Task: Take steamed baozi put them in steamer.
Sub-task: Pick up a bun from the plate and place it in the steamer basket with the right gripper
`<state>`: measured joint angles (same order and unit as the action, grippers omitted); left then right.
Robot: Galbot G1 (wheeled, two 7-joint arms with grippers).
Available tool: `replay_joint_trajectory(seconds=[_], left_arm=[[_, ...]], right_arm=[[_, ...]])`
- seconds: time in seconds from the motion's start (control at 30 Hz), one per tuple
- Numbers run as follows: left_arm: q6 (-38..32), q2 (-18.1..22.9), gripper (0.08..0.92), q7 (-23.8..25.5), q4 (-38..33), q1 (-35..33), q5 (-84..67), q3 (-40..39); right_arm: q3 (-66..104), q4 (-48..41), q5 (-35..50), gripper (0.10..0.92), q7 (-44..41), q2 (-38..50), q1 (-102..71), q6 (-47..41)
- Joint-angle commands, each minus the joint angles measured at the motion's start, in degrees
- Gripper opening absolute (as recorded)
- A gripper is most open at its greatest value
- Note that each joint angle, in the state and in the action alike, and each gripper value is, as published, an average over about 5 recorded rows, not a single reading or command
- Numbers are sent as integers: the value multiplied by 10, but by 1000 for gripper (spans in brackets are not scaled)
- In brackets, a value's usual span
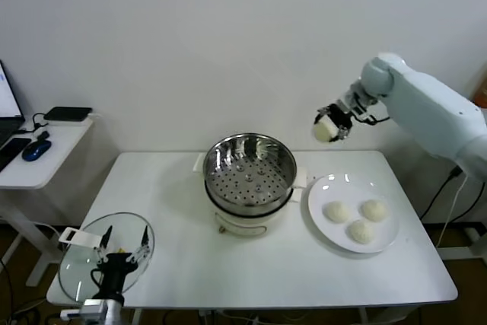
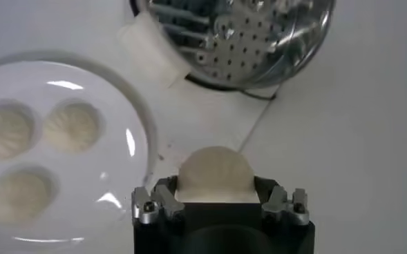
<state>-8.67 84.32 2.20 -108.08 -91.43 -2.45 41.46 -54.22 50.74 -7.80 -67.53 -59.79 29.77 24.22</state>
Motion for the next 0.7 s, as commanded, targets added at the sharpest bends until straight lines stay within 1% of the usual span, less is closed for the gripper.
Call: replay_joint_trajectory(seconds=[0.03,0.2,0.4,0.53,0.7], left_arm=[[1,-1,823,0,-3,-2,1,-1],[1,-1,823,-1,-8,-4,1,0],[1,-2,823,-1,-14,-8,-2,8],[0,-3,823,-1,-15,-11,-4,14],[-1,-4,823,-2,-10,-11,-6,17]], right_arm=[[-61,34,10,746,-1,-97,82,41],[-52,18,-20,746,1,-155,46,46],[-27,-19,-80,746,4,-196,-19,65],[-4,-37,-128,746,10,-207,-49,84],[12,-39,-183,746,17,-204,-76,104]])
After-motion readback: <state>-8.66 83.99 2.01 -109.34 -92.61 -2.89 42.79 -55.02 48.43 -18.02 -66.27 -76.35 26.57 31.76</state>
